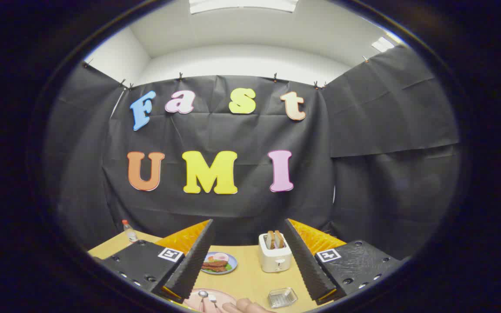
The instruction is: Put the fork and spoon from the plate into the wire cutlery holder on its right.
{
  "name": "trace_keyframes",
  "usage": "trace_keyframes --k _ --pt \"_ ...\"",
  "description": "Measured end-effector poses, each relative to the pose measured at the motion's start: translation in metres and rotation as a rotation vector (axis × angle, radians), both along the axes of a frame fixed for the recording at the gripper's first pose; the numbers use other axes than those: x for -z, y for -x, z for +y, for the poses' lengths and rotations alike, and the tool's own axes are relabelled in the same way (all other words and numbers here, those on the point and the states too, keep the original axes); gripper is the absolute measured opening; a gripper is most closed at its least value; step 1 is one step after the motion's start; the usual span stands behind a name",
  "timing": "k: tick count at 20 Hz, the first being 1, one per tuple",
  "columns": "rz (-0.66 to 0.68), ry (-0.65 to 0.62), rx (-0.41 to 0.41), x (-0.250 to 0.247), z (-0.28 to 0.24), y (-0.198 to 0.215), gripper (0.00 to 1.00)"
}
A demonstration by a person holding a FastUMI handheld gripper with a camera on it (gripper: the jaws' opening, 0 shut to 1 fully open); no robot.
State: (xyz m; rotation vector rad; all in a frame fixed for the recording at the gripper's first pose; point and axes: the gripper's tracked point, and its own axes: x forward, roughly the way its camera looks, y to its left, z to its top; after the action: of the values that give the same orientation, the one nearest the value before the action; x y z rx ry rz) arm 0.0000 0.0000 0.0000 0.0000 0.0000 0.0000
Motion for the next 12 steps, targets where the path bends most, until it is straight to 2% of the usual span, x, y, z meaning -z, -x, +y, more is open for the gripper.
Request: trace_keyframes --k 3,12 --pt "0.0 -0.014 0.007 -0.008 -0.006 0.004 0.95" --pt "0.08 -0.006 -0.035 0.013 -0.008 0.002 0.95"
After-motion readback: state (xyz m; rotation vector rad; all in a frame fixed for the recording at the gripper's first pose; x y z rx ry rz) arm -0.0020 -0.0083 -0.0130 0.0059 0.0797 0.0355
